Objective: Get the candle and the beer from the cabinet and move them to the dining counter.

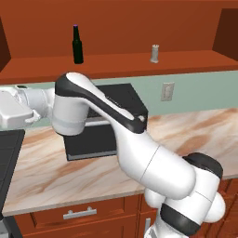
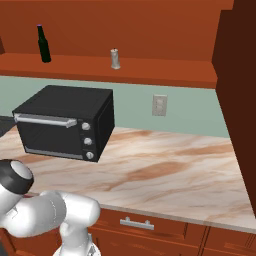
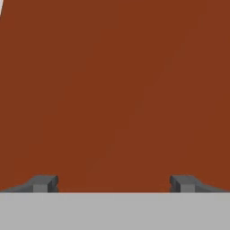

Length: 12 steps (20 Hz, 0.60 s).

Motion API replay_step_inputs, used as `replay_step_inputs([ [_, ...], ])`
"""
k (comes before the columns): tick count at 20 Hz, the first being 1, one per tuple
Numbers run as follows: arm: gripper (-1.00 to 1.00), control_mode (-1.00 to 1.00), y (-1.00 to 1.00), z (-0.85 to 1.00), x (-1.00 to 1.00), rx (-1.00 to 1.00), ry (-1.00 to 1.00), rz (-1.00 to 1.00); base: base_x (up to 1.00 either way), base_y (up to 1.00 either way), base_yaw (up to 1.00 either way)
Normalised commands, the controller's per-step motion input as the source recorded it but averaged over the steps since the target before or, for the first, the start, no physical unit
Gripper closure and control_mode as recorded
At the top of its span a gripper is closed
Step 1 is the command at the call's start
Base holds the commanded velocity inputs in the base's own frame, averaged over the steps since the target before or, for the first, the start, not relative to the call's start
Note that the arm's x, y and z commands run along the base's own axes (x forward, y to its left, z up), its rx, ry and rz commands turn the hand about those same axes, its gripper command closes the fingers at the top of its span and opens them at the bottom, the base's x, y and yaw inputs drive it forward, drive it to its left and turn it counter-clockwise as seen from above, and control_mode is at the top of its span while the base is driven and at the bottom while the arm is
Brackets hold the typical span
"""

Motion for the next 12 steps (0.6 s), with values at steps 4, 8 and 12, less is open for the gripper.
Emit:
replay_step_inputs([
  [4,-1.0,-1.0,-0.84,0.2,0.01,0.0,0.0,-0.13,0.0,0.0,0.0],
  [8,-1.0,-1.0,-1.0,0.26,0.0,0.0,0.0,-0.25,0.0,0.0,0.0],
  [12,-1.0,-1.0,-1.0,0.26,0.0,0.0,0.0,-0.28,0.0,0.0,0.0],
])
